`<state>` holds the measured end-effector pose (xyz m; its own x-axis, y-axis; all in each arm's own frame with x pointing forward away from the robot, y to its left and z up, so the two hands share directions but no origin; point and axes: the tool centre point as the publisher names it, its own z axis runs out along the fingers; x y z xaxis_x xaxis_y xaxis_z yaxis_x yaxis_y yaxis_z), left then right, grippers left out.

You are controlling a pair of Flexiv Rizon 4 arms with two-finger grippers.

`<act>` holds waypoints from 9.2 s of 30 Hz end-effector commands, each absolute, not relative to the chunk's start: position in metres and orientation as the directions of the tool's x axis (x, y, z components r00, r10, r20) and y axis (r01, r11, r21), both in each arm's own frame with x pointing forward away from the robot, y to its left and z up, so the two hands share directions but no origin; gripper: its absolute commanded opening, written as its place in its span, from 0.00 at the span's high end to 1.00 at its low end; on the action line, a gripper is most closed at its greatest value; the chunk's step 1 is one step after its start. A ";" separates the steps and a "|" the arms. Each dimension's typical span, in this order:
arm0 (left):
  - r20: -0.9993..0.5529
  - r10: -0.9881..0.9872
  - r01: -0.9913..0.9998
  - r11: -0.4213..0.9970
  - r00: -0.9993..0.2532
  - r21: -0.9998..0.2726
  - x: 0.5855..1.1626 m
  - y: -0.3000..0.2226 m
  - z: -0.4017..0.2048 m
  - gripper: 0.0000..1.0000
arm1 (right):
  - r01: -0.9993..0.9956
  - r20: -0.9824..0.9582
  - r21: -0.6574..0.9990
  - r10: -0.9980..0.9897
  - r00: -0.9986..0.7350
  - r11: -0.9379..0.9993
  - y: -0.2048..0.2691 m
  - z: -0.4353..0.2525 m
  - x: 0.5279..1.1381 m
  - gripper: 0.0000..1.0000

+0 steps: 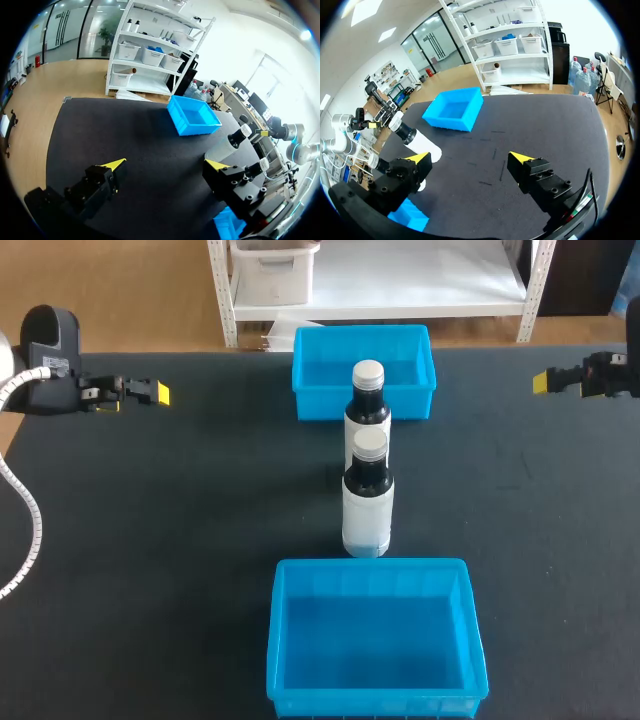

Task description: Pick up the bottle, and place it in the far bin if it is heavy, or in the near bin if it is light.

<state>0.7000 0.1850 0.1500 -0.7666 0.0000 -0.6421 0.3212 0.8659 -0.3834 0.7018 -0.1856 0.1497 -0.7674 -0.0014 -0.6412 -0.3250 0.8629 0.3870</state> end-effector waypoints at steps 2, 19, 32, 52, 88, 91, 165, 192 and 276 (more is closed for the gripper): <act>-0.642 0.000 0.321 0.866 -0.767 -0.383 0.700 0.185 0.150 0.00 | -0.322 -0.642 0.384 0.000 -0.767 0.866 -0.185 0.150 0.700 0.00; -0.642 0.000 0.321 0.866 -0.767 -0.383 0.700 0.185 0.150 0.00 | -0.908 -0.712 0.299 -0.564 -0.418 0.295 -0.192 0.158 0.699 0.00; -0.642 0.000 0.321 0.866 -0.767 -0.383 0.700 0.185 0.150 0.00 | -0.908 -0.712 0.299 -0.564 -0.418 0.295 -0.192 0.158 0.699 0.00; -0.642 0.000 0.321 0.866 -0.767 -0.383 0.700 0.185 0.150 0.00 | -0.995 -0.784 0.097 -0.619 -0.052 -0.038 -0.108 0.148 0.640 0.00; -0.642 0.000 0.321 0.866 -0.767 -0.383 0.700 0.185 0.150 0.00 | -0.998 -0.827 0.058 -0.560 -0.044 -0.006 0.029 0.130 0.603 0.00; -0.642 0.000 0.321 0.866 -0.767 -0.383 0.700 0.185 0.150 0.00 | -0.998 -0.829 0.064 -0.557 -0.046 -0.012 0.035 0.129 0.601 0.00; -0.642 0.000 0.321 0.866 -0.767 -0.383 0.700 0.185 0.150 0.00 | -1.000 -0.852 -0.024 -0.523 0.028 -0.014 0.058 0.236 0.555 1.00; -0.642 0.000 0.321 0.866 -0.767 -0.383 0.700 0.185 0.150 0.00 | -0.961 -0.870 0.019 -0.479 0.120 -0.275 0.093 0.215 0.440 1.00; -0.642 0.000 0.321 0.866 -0.767 -0.383 0.700 0.185 0.150 0.00 | -0.996 -0.761 0.069 -0.643 -0.085 0.050 -0.024 0.140 0.621 0.00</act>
